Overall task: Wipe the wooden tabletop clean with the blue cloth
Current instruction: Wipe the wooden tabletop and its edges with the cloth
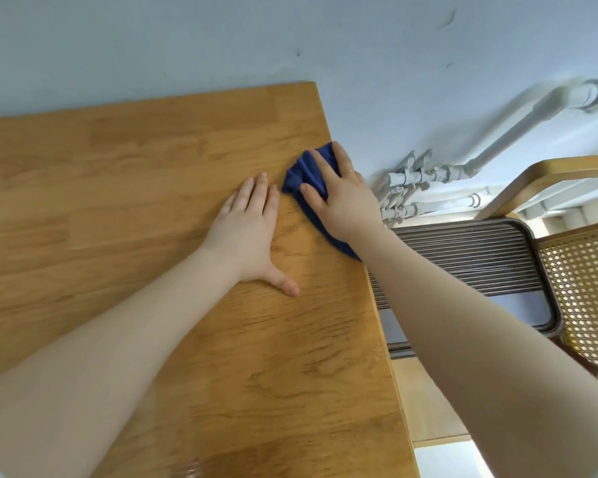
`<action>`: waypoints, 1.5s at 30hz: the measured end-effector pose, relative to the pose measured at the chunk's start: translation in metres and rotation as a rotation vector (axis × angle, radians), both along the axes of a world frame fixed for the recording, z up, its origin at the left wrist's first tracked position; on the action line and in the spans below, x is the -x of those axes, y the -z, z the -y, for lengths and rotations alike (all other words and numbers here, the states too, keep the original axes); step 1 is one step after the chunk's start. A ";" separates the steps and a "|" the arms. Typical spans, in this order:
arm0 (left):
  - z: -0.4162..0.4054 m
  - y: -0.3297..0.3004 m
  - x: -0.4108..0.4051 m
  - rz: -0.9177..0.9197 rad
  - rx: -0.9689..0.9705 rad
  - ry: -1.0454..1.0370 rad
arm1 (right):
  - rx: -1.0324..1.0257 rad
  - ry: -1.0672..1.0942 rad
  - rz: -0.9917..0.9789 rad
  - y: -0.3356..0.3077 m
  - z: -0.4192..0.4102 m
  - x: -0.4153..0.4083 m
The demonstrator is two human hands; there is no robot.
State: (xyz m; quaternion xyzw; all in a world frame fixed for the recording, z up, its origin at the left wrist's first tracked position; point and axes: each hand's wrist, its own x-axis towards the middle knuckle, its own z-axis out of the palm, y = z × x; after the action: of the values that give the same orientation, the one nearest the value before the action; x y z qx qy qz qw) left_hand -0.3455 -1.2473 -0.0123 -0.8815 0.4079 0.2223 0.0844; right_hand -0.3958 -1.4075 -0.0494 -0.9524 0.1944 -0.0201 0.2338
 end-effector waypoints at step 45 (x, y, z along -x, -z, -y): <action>0.042 -0.011 -0.068 -0.071 0.083 -0.202 | -0.503 -0.069 0.069 -0.006 0.007 0.047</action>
State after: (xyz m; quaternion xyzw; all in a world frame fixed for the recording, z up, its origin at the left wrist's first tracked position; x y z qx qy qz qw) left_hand -0.2774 -1.2891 -0.0015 -0.9125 0.3286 0.2436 0.0107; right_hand -0.4426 -1.4142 -0.0438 -0.8691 0.1526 0.0046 0.4705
